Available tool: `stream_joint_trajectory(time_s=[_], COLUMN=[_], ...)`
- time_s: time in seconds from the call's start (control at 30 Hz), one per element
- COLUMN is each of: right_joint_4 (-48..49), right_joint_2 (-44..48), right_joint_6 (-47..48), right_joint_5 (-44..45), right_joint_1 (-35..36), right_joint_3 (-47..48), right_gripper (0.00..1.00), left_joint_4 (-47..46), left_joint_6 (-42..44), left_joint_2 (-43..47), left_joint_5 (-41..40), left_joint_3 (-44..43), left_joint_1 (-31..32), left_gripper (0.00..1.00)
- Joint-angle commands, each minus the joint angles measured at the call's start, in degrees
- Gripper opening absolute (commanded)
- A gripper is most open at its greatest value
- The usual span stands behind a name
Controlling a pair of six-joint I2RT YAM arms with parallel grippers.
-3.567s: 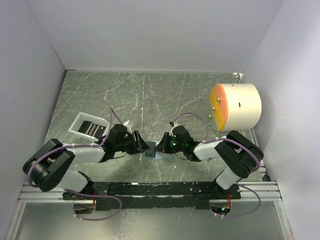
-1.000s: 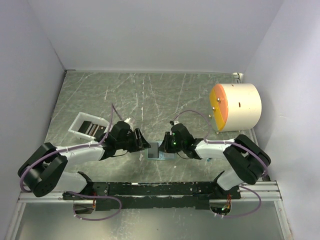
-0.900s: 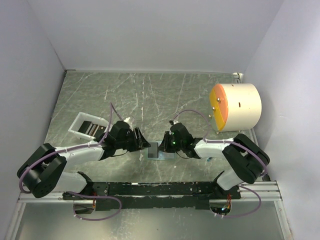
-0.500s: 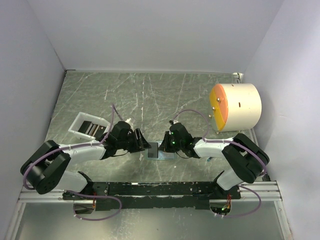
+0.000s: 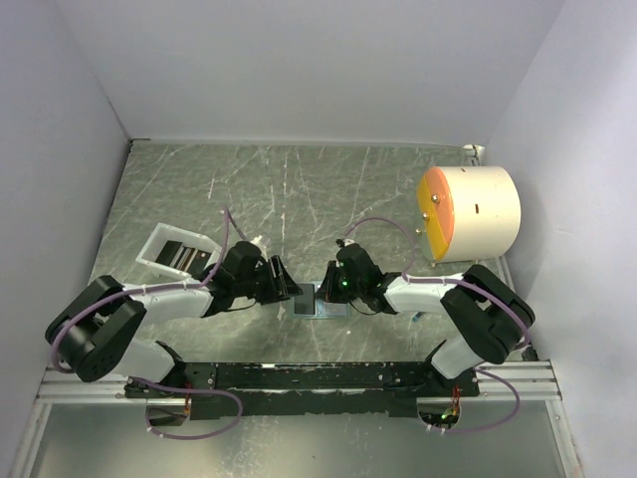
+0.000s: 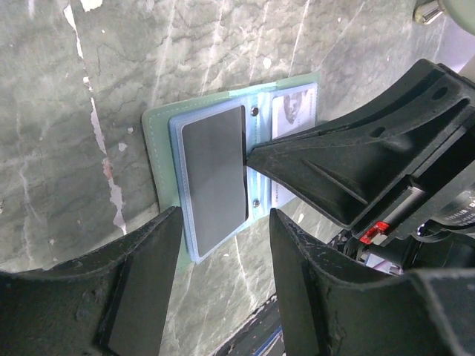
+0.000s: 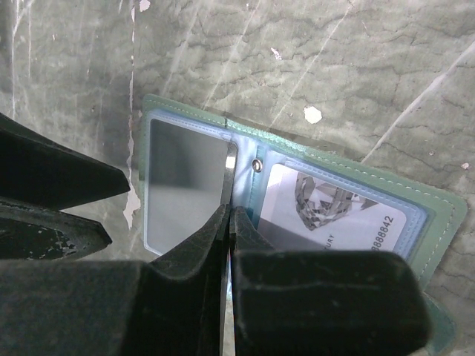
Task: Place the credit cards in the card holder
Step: Turn over the card slot in the card holder.
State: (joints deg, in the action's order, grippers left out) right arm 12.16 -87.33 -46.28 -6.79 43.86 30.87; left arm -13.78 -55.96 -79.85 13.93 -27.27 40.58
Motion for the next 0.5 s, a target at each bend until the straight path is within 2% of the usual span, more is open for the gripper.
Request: stream_joint_trajectory(time_s=[0.0, 0.47], right_joint_4=[-4.34, -3.24], right_joint_2=[-2.19, -1.81], right_joint_6=[1.16, 0.77], right_joint_5=[3.17, 2.77], right_joint_1=[0.33, 0.27], right_joint_3=[-0.80, -1.51], right_gripper=[0.04, 0.04], left_joint_4=[-2.54, -4.79], left_joint_6=[-0.36, -0.02], left_joint_2=[-1.27, -3.93], left_joint_5=[0.72, 2.31], left_joint_3=[0.56, -0.10], left_joint_1=[-0.25, -0.24], left_gripper=[0.61, 0.61])
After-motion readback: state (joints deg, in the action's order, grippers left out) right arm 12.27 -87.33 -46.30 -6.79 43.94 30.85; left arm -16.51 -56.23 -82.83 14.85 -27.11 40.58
